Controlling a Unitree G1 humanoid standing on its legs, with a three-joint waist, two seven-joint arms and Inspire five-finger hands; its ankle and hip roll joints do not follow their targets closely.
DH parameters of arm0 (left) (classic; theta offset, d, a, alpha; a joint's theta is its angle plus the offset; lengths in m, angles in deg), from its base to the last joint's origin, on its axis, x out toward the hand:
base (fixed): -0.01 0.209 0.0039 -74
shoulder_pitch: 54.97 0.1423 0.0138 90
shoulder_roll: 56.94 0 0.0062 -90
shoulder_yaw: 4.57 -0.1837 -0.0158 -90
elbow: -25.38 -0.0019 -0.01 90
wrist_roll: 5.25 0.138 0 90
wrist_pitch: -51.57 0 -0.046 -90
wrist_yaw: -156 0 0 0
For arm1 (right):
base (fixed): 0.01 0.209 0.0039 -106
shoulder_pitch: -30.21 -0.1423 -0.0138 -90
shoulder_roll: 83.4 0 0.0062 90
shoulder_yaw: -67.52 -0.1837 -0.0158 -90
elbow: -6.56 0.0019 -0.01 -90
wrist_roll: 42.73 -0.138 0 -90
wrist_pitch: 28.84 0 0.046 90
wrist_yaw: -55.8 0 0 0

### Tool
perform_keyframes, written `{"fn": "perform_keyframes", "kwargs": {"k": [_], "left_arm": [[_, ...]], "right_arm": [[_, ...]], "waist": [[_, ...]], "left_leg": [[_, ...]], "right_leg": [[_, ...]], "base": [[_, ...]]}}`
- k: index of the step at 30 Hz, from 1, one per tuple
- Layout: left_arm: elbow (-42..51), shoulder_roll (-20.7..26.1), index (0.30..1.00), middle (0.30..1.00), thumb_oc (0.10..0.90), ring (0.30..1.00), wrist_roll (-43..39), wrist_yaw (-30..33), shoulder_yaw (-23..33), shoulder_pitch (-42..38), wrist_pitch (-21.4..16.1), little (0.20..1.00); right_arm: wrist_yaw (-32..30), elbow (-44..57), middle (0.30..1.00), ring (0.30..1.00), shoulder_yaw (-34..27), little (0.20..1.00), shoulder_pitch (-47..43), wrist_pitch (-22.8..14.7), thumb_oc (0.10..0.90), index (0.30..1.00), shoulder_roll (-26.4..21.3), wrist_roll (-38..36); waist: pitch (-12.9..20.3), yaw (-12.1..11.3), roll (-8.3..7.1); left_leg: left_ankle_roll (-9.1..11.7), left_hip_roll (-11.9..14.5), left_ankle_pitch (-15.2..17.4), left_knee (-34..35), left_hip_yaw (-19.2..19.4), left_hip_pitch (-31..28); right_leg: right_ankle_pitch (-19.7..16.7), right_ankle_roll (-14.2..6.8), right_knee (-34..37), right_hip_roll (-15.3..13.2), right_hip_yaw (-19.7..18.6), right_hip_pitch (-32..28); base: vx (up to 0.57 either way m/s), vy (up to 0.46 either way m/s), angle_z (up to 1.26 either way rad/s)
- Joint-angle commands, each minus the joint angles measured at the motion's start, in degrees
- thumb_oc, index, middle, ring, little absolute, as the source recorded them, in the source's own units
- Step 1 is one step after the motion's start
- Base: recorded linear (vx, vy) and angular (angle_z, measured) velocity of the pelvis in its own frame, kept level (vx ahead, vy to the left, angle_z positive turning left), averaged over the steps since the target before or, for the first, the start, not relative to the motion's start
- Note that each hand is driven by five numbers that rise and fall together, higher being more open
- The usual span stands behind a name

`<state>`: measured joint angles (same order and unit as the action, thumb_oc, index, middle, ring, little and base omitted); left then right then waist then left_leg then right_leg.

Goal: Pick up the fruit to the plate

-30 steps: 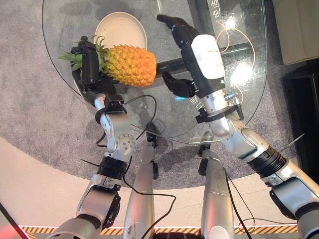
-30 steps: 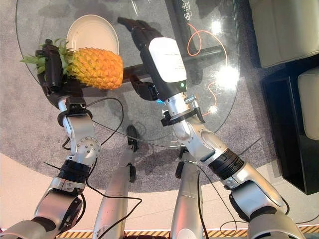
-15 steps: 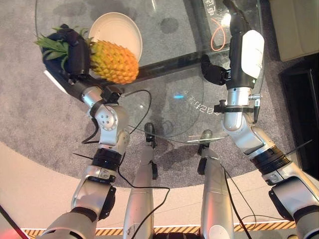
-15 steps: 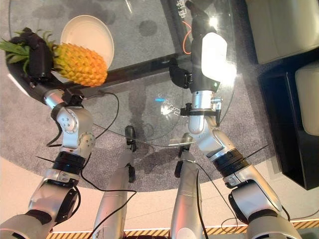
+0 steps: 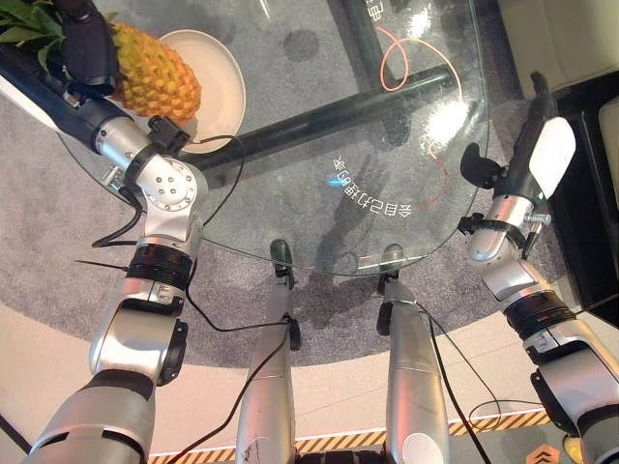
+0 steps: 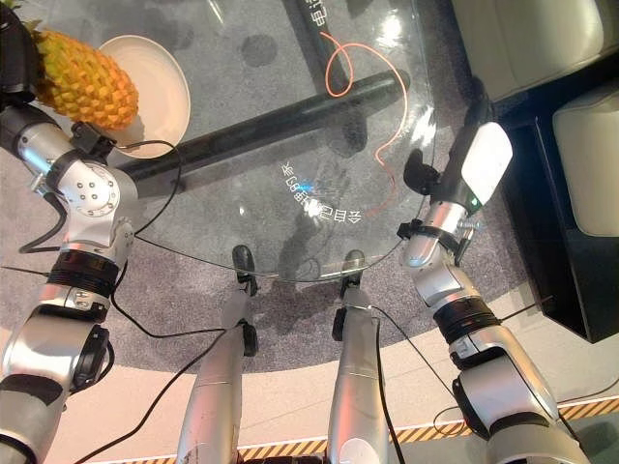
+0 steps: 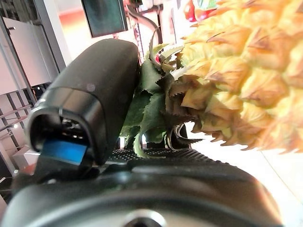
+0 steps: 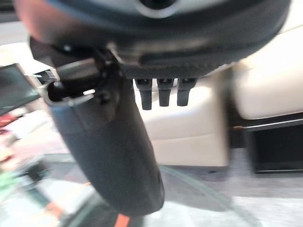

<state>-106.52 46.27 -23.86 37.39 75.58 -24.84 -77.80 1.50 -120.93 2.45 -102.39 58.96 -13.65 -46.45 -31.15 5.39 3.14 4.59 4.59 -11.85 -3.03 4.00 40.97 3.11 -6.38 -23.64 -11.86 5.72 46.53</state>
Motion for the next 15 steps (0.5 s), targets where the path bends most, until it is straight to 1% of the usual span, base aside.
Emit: {"fn": "perform_keyframes", "kwargs": {"k": [1, 2, 3, 4, 8, 11, 12, 13, 15], "left_arm": [[-1.21, 7.54, 0.300, 0.300, 0.100, 0.300, 4.31, 3.77, -0.60, -10.27, -5.17, 0.200], [-3.99, 8.12, 0.300, 0.300, 0.100, 0.300, 3.61, 3.99, -1.44, -12.06, -4.97, 0.200], [-4.39, 8.24, 0.300, 0.300, 0.100, 0.300, 3.42, 3.94, -1.62, -12.38, -4.97, 0.200], [-6.68, 8.89, 0.300, 0.300, 0.100, 0.300, 2.19, 3.60, -2.39, -13.86, -4.67, 0.200], [-10.20, 9.45, 0.300, 0.300, 0.100, 0.300, 0.37, 2.58, -3.09, -15.28, -4.33, 0.200], [-11.85, 9.40, 0.300, 0.300, 0.100, 0.300, -0.78, 2.07, -3.46, -15.80, -3.72, 0.200], [-12.13, 9.45, 0.300, 0.300, 0.100, 0.300, -1.52, 1.74, -3.40, -15.86, -3.79, 0.200], [-13.05, 9.58, 0.300, 0.300, 0.100, 0.300, -3.91, 0.81, -2.94, -15.88, -4.47, 0.200], [-14.12, 9.69, 0.300, 0.300, 0.100, 0.300, -4.55, 0.03, -2.81, -16.03, -4.60, 0.200]], "right_arm": [[-4.94, -2.36, 0.900, 0.900, -3.66, 0.900, -0.71, -6.12, 0.800, 0.900, -1.88, -5.52], [-3.71, -6.84, 0.900, 0.900, -4.02, 0.900, -0.25, -7.77, 0.800, 0.900, -0.87, -7.66], [-3.41, -7.46, 0.900, 0.900, -4.05, 0.900, -0.32, -7.87, 0.800, 0.900, -0.74, -8.10], [-1.73, -11.89, 0.900, 0.900, -4.17, 0.900, -0.12, -9.07, 0.800, 0.900, -0.09, -10.08], [3.26, -21.21, 0.900, 0.900, -5.47, 0.900, 0.54, -11.71, 0.800, 0.900, 1.37, -13.28], [5.82, -25.04, 0.900, 0.900, -5.71, 0.900, 0.99, -11.41, 0.800, 0.900, 2.07, -14.02], [6.49, -25.63, 0.900, 0.900, -5.71, 0.900, 1.18, -11.13, 0.800, 0.900, 2.22, -14.09], [8.36, -27.47, 0.900, 0.900, -5.69, 0.900, 1.61, -10.89, 0.800, 0.900, 2.70, -14.47], [10.55, -29.12, 0.900, 0.900, -5.70, 0.900, 1.80, -10.72, 0.800, 0.900, 3.10, -15.80]], "waist": [[1.36, -0.30, -2.12], [1.36, -0.12, -2.43], [1.36, -0.12, -2.47], [1.36, -0.09, -2.58], [1.36, -0.07, -2.70], [1.36, -0.07, -2.66], [1.36, -0.04, -2.69], [1.36, 0.05, -2.63], [1.36, 0.16, -2.58]], "left_leg": [[1.40, -0.95, 7.55, -5.22, 2.00, -0.29], [1.40, -0.83, 7.75, -5.69, 2.03, -0.07], [1.40, -0.82, 7.77, -5.73, 2.05, -0.03], [1.40, -0.66, 7.81, -5.83, 2.09, -0.04], [1.48, -0.36, 8.05, -6.89, 2.12, 0.50], [1.35, -0.27, 8.20, -7.48, 2.12, 0.87], [1.35, -0.23, 8.22, -7.63, 2.10, 0.96], [1.38, -0.14, 8.26, -8.06, 2.06, 1.31], [1.44, -0.04, 8.26, -8.31, 2.05, 1.61]], "right_leg": [[-3.64, -0.01, 8.75, 3.27, 1.18, -3.48], [-3.49, 0.13, 8.56, 3.41, 1.22, -3.42], [-3.48, 0.16, 8.57, 3.42, 1.21, -3.39], [-3.44, 0.31, 8.65, 3.51, 1.23, -3.51], [-3.20, 0.54, 8.24, 3.63, 1.09, -3.22], [-3.21, 0.55, 7.82, 3.57, 1.13, -2.77], [-3.20, 0.55, 7.71, 3.56, 1.11, -2.68], [-3.08, 0.63, 7.41, 3.66, 0.95, -2.31], [-2.93, 0.74, 7.24, 3.72, 0.83, -2.03]], "base": [[0.00, 0.000, 0.00], [0.00, 0.000, 0.00], [0.00, -0.032, -0.02], [0.00, 0.000, 0.00], [0.00, 0.000, 0.00], [0.00, 0.000, 0.00], [0.00, 0.000, 0.00], [0.00, 0.000, 0.00], [0.01, 0.041, -0.01]]}}
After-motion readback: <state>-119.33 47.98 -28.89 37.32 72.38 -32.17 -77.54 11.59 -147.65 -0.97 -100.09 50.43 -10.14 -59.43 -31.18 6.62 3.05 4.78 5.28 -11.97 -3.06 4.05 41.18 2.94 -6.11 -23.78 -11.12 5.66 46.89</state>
